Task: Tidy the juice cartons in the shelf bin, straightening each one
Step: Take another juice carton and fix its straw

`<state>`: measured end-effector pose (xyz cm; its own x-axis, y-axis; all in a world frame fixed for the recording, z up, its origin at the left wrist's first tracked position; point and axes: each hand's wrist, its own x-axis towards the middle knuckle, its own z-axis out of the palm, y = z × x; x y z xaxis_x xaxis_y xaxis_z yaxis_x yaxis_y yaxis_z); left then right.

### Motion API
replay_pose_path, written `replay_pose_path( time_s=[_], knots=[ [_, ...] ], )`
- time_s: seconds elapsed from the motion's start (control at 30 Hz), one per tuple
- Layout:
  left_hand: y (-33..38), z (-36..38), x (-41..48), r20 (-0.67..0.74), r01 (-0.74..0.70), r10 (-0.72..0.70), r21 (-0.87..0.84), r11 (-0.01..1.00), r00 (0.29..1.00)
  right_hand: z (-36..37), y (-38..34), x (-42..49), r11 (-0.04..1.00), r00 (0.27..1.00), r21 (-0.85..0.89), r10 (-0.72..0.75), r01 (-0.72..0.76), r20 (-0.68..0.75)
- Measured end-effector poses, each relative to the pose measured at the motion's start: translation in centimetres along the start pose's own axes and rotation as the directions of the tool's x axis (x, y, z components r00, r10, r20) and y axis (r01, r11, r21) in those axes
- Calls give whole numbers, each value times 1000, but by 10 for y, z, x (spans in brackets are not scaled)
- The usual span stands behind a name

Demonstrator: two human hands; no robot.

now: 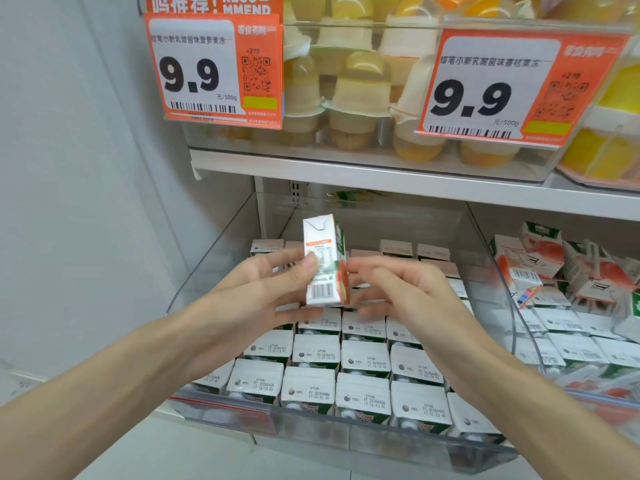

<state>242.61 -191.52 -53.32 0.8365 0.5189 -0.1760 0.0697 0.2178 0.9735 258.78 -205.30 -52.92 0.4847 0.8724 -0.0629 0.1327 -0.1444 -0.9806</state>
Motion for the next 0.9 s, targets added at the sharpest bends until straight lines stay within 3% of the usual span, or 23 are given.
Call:
replay_pose_path(
  time_s=[0.1,0.4,0.6,0.9],
  knots=[
    [0,2,-2,59,-24,19,81,996,998,3,0,-3,1000,997,5,-3,3,74],
    [1,3,-1,91,-55,54,4,999,994,2,-4,-4,999,996,-10,-49,50,77],
    [2,0,0,26,-38,38,-16,999,999,0,-1,-6,999,999,20,-49,48,15],
    [2,-1,2,-25,-22,22,-32,999,999,-2,-3,-5,997,997,-34,-73,74,38]
  ],
)
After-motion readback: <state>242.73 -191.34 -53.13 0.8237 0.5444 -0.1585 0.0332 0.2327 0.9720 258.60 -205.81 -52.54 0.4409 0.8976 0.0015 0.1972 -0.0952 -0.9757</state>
